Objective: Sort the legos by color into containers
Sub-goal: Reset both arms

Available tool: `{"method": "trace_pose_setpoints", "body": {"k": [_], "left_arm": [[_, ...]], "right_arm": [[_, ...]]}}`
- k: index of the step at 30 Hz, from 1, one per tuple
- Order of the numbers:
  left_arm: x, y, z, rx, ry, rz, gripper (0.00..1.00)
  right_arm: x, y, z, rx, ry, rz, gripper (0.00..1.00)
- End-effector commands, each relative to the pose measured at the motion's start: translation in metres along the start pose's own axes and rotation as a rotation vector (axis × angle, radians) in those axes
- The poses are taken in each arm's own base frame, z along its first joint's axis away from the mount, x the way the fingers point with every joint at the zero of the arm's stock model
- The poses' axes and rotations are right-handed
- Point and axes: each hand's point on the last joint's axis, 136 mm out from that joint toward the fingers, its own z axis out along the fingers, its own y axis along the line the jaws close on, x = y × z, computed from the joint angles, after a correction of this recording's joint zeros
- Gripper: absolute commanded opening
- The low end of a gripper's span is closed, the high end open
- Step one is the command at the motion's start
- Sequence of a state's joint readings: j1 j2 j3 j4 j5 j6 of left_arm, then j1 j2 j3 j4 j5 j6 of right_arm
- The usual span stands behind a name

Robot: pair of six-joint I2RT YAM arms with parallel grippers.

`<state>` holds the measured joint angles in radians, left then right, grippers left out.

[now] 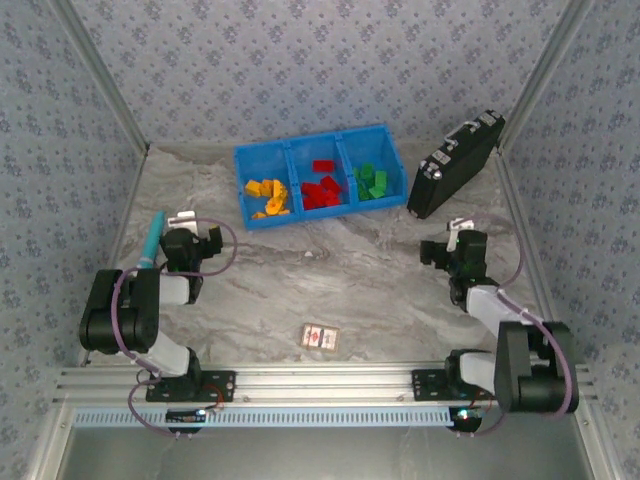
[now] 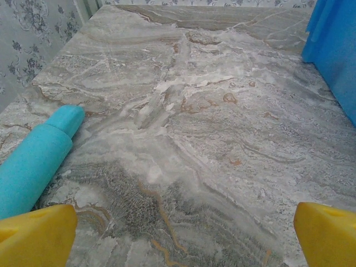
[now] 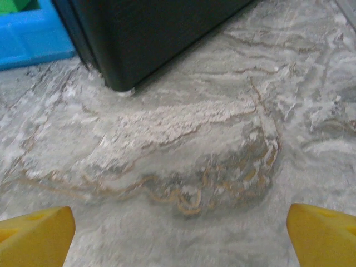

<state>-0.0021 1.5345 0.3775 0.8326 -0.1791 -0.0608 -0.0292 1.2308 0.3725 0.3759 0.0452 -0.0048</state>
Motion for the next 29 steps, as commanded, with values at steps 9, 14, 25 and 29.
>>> {"method": "trace_pose_setpoints", "body": {"k": [9,14,25,29], "left_arm": [[-0.012,-0.002,0.002,0.003,-0.031,0.002,1.0],[-0.012,-0.002,0.002,0.004,-0.031,0.004,1.0],[-0.012,-0.002,0.002,0.003,-0.03,0.003,1.0],[-0.012,-0.002,0.002,0.004,-0.03,0.002,1.0]], "right_arm": [[-0.026,0.015,0.036,-0.046,-0.195,-0.065,1.0],[-0.023,0.011,0.039,-0.052,-0.16,-0.038,1.0],[-0.023,0.01,0.04,-0.062,-0.15,-0.028,1.0],[-0.024,0.01,0.04,-0.062,-0.153,-0.026,1.0]]}}
